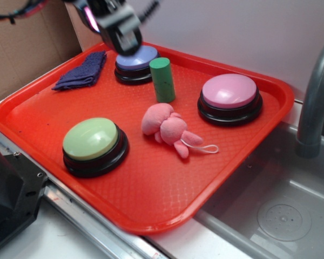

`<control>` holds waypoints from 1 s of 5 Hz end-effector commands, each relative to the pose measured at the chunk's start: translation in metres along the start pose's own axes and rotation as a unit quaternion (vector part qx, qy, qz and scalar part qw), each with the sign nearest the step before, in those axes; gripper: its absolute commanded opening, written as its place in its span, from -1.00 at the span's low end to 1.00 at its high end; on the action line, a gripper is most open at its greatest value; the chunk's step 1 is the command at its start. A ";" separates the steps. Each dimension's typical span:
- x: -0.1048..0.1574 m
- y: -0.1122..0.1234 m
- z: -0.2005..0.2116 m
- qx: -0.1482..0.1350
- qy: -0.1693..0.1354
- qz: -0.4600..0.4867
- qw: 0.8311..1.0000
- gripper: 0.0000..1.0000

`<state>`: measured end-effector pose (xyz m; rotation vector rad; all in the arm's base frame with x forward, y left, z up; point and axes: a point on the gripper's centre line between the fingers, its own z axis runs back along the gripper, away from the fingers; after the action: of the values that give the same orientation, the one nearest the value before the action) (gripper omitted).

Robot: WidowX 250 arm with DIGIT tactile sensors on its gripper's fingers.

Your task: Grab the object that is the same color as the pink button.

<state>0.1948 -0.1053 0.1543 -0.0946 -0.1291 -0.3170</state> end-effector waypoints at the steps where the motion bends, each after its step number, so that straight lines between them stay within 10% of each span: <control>1: -0.010 0.016 -0.067 0.043 0.052 -0.024 0.997 1.00; 4: 0.004 0.033 -0.101 0.062 0.058 -0.032 0.996 1.00; 5: 0.021 0.030 -0.113 0.022 0.034 -0.041 0.998 1.00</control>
<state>0.2315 -0.0950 0.0345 -0.0231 -0.0195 -0.3936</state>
